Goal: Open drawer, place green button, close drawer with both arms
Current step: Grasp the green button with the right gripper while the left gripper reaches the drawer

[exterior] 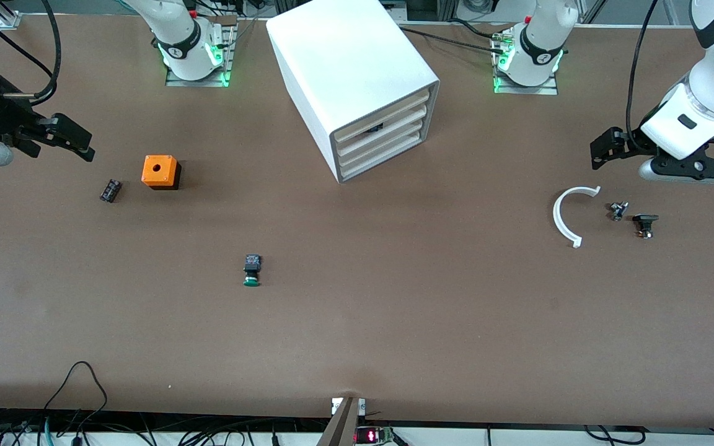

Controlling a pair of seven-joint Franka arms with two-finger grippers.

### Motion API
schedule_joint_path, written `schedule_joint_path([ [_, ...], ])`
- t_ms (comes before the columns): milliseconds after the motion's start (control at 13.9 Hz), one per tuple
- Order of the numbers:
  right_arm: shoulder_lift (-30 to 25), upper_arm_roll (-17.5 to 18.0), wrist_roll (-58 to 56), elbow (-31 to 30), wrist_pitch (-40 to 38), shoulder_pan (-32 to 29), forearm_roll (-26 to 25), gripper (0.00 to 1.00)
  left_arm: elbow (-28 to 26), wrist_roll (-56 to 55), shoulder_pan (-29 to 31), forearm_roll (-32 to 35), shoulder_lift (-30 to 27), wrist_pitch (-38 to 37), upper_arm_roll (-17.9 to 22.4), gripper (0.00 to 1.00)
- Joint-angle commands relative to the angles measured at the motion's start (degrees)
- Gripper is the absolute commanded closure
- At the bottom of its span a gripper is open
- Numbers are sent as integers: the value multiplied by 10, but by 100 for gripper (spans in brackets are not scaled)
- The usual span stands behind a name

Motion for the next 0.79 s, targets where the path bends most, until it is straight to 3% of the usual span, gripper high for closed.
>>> schedule_joint_path([
  [0,8,0,-2,24,-18,1,1,0,8,5,-3,-8,1,-7,4,1],
  [502,35,4,5,41,-27,23,2,0,8,5,-3,-9,1,-8,6,1],
  [717,63,5,-4,42,-9,22,56,0,8,12,-7,-18,1,-48,5,1],
])
